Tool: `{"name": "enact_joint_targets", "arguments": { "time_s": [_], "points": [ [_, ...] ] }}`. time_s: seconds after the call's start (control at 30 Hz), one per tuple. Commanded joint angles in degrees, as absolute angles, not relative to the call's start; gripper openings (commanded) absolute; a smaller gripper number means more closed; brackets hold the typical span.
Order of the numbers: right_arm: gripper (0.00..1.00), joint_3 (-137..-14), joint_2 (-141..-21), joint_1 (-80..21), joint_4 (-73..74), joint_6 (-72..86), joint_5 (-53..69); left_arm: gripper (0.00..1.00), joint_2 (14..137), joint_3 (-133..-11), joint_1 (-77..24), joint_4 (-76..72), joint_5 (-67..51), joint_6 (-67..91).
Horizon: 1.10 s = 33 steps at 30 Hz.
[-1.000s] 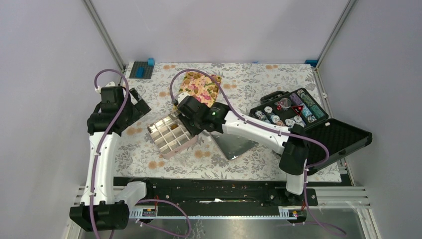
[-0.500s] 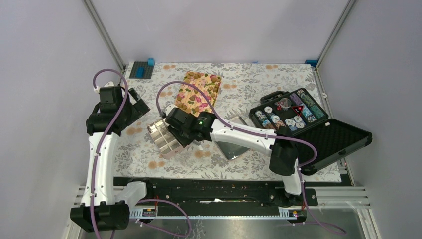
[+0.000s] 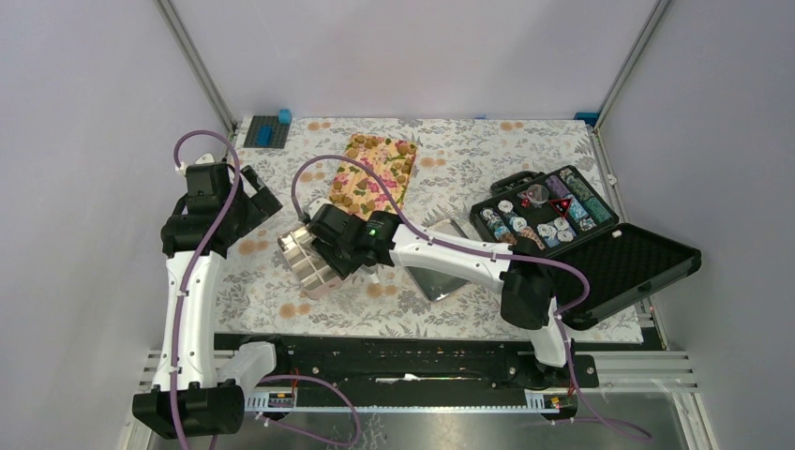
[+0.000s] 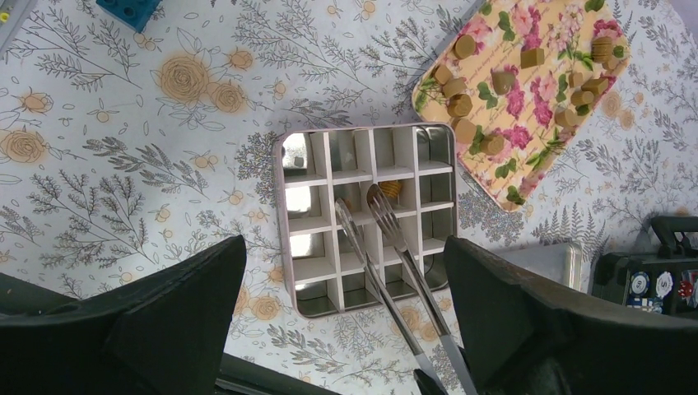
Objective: Pack the chocolate
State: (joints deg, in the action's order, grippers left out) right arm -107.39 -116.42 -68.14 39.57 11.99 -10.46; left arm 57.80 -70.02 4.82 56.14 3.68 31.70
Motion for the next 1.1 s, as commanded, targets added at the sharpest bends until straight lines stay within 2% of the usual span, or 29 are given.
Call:
{"name": "enact_joint_targets", "arguments": {
  "time_s": [0.0,0.2,0.37,0.77,1.07],
  "points": [
    [0.45,-110.7,-115.5,-68.2,38.7,11.6,-12.0,0.99,56.5,-70.0,5.2,54.9,3.4,31.2],
    [0.32,-112.5,-113.9,-68.2,38.2,10.6,-13.6,0.99,56.4,-69.6,5.2,54.7,3.2,31.2],
    [0.28,-113.0,-112.2,-67.9,38.4,8.8,-19.6,0.99,56.3,-69.7,5.2,54.7,3.5,30.9],
    [0.30,-95.4,-102.9,-55.6,33.9,10.7,-19.5,0.99,56.4,-70.5,5.4,54.9,3.6,30.8],
    [0.42,-94.2,-105.6,-51.9,33.9,10.3,-18.0,0.99,56.9,-70.4,5.4,54.7,2.9,31.1]
  ]
}}
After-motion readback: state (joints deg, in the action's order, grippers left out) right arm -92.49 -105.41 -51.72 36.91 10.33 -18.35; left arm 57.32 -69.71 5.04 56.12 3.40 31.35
